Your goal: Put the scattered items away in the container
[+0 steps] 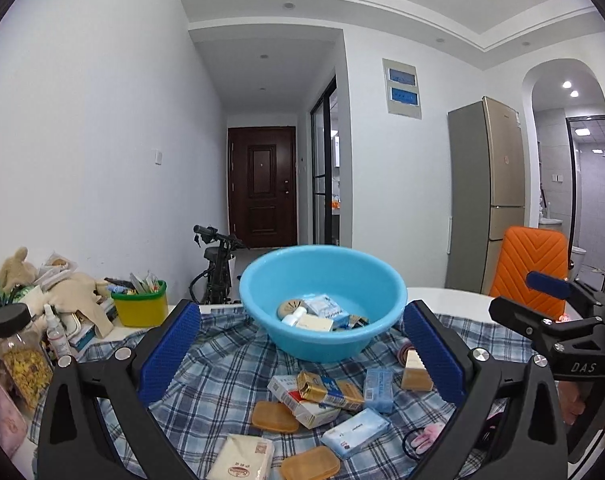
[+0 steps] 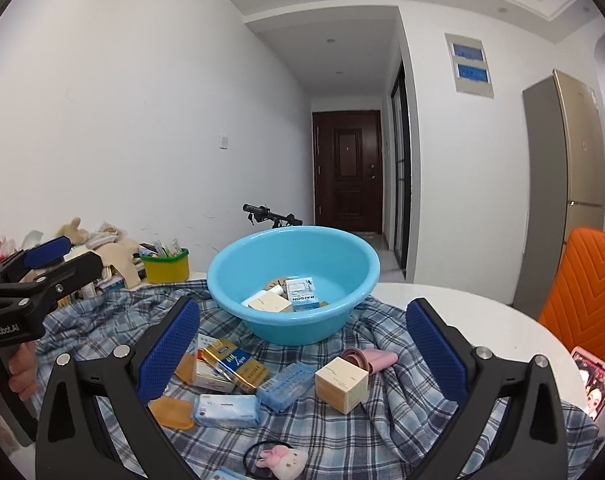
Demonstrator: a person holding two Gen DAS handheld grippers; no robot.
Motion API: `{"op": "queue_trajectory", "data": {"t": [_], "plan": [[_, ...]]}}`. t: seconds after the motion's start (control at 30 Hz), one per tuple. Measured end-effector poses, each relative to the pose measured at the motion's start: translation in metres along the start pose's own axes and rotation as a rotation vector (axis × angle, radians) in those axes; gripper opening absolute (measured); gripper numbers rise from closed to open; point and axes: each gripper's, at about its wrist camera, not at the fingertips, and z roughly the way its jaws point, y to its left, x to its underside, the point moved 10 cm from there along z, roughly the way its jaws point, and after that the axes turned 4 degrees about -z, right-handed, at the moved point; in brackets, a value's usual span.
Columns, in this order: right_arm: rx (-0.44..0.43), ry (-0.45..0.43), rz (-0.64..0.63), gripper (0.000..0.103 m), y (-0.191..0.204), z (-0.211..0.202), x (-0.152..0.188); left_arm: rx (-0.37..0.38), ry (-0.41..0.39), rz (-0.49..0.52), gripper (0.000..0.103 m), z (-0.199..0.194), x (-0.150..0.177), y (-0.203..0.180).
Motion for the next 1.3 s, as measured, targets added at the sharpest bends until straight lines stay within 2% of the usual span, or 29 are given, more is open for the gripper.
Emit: {"op": "queue_trajectory", "data": {"t": [0.27,0.47,0.67,1.1,1.3], "plan": [[0.019,-0.057,-0.028,0.102,0.005,-0.005,0.026,-0.019,-0.038,0.002,0.103,-0.004,0.031,0.003],[0.037,-0.048,-0.016,0.102,0.002,0.003,0.047,-0.033,0.004,-0.038,0.103,0.003,0.058,0.010],[0.049,-0.031,0.013,0.102,-0.005,0.011,0.057,-0.064,0.020,-0.018,0.103,0.013,0.077,0.012],[0.068,-0.013,-0.003,0.103,-0.005,0.019,0.063,-0.063,0.036,-0.063,0.103,0.024,0.087,0.020],[0.088,0.049,-0.004,0.103,-0.008,0.030,0.071,-0.077,0.055,-0.063,0.103,0.027,0.093,0.021]]}}
